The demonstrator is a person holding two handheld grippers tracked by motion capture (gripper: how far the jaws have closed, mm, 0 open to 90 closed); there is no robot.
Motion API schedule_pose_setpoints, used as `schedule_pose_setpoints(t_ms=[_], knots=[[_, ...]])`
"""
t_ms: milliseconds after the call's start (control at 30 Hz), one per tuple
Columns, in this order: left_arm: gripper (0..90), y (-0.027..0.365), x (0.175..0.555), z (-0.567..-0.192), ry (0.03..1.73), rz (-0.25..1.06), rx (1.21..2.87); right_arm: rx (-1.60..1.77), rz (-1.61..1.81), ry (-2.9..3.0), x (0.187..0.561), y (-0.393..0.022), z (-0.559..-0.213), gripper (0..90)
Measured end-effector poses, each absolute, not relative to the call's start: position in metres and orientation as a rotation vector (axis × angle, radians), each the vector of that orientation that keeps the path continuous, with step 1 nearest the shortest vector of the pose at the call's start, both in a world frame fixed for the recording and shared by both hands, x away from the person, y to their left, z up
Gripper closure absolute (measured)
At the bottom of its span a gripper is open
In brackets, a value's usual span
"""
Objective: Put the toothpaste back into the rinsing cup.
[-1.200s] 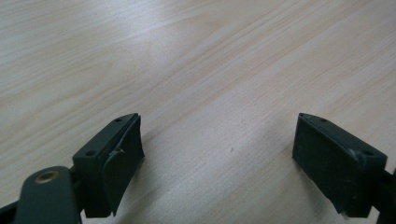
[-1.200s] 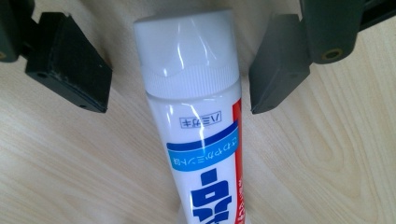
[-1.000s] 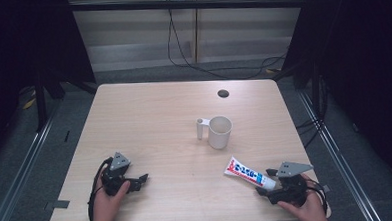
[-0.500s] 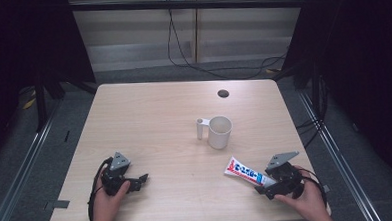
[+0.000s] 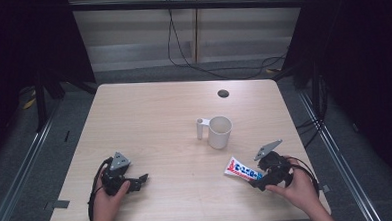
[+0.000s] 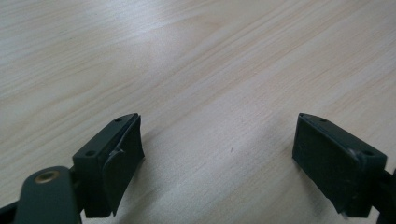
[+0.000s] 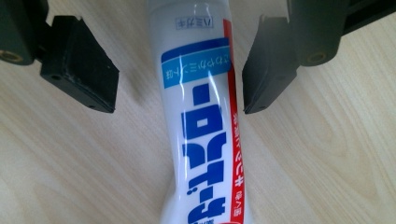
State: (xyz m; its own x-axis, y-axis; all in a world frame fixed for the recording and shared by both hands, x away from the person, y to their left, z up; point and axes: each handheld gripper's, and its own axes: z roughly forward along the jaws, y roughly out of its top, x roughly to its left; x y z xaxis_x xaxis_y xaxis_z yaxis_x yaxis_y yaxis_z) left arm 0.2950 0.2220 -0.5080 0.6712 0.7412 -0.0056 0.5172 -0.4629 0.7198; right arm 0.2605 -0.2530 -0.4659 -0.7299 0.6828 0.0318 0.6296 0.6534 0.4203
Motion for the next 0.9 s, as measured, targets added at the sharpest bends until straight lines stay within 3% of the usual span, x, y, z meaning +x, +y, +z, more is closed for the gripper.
schedule_pose_setpoints(t_ms=[900], knots=[[15.7, 0.222, 0.295, -0.508, 0.965, 0.402, 2.170, 1.041, 0.478, 2.797, 0.287, -0.217, -0.460, 29.6]])
